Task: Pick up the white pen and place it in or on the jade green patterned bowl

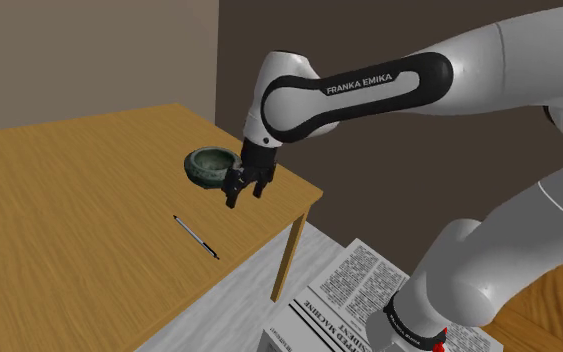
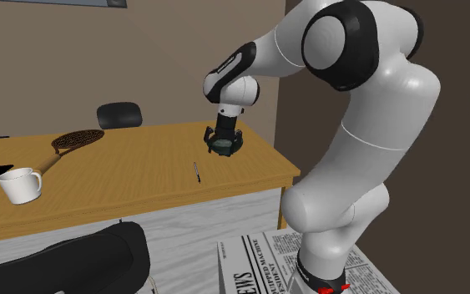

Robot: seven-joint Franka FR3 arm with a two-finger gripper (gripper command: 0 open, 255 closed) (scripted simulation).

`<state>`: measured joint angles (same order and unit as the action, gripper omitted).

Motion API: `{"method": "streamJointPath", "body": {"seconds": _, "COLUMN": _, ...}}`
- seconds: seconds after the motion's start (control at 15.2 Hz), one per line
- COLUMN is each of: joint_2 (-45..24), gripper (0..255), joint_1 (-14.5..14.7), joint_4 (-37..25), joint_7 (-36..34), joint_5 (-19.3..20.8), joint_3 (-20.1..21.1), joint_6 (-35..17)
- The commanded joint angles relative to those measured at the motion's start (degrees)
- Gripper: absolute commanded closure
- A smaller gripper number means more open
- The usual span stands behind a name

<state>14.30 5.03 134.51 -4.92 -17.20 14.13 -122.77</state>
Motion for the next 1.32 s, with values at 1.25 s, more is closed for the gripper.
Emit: {"method": "streamJointPath", "body": {"seconds": 1.25, "joint_2": -25.1, "gripper": 0, "joint_1": 3.6, "joint_4": -12.3, "joint_7": -5.1, "joint_5": 1.5, "joint_3": 4.0, "joint_6": -17.9}}
